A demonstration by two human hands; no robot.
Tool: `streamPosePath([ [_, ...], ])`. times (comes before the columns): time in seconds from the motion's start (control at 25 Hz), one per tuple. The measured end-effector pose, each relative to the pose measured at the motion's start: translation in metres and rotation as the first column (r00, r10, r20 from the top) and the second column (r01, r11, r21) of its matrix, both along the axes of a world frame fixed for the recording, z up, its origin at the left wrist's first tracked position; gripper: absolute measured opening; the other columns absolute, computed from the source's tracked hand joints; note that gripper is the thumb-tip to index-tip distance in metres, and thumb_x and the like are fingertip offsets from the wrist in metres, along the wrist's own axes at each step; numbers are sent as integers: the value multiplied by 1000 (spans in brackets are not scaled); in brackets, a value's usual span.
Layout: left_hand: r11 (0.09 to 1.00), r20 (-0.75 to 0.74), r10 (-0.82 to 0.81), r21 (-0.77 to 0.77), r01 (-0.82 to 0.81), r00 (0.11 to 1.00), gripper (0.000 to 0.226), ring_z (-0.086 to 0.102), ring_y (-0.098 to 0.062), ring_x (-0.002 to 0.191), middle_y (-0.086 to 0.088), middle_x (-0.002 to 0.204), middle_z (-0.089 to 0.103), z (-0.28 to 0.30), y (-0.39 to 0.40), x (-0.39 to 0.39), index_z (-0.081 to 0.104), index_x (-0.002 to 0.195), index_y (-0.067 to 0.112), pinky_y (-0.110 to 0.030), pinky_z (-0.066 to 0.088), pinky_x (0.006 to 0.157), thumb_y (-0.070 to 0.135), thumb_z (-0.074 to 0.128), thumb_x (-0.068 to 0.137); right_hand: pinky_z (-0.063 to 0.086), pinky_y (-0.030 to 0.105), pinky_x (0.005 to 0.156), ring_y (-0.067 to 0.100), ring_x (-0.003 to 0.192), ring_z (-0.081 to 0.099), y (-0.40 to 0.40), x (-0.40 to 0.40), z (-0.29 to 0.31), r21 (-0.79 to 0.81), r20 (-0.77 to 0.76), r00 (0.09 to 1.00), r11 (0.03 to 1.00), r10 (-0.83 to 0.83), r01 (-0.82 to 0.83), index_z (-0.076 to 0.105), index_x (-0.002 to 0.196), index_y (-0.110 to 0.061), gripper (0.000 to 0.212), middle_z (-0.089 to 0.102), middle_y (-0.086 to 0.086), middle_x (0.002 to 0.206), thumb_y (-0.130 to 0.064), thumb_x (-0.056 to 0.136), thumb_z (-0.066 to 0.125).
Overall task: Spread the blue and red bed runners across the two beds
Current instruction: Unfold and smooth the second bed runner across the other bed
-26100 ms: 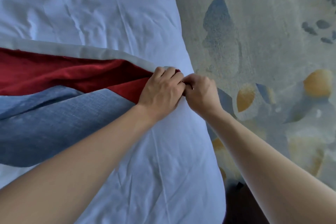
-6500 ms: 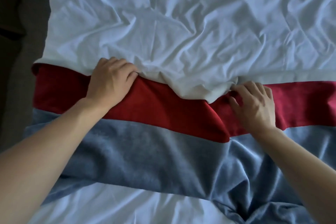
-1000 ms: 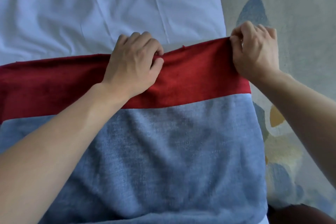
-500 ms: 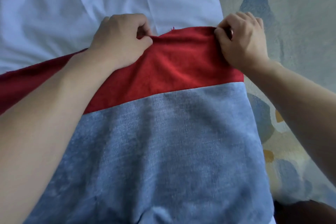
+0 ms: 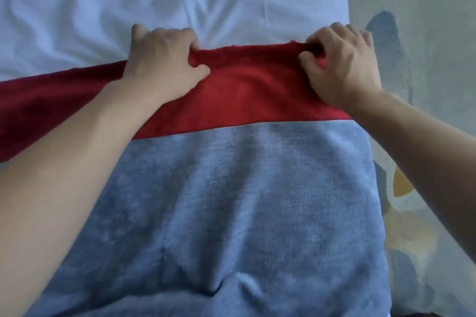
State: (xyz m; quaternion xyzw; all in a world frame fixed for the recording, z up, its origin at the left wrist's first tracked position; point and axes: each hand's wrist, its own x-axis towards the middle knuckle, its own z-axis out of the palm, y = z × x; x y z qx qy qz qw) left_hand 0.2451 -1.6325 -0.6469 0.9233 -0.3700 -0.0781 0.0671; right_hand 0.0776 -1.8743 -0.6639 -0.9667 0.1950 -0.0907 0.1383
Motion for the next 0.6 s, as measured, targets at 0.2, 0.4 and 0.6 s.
streamPosePath([
  [0.2, 992, -18, 108, 68, -106, 994, 34, 58, -28, 88, -1, 86, 65, 14, 110, 35, 60, 89, 23, -43, 30, 90, 56, 63, 80, 35, 41, 99, 31, 96, 59, 87, 63, 23, -10, -12, 984, 984, 177, -177, 69, 98, -13, 32, 69, 7, 98, -37, 98, 48],
  [0.4, 983, 14, 185, -20, -185, 983, 22, 58, -27, 94, 1, 95, 65, 6, 195, 67, 62, 98, 23, -40, 27, 91, 42, 60, 87, 34, 40, 103, 31, 96, 60, 194, 114, 26, -22, -58, 937, 938, 345, -347, 68, 103, -11, 29, 69, 8, 98, -33, 98, 50],
  [0.6, 984, 92, 154, -110, -144, 984, 15, 61, -27, 92, 0, 93, 71, -6, 269, 102, 68, 93, 23, -39, 27, 86, 36, 61, 91, 36, 42, 95, 35, 91, 60, 265, 155, 17, -117, -90, 953, 947, 291, -300, 69, 94, -11, 28, 69, 10, 91, -30, 97, 48],
])
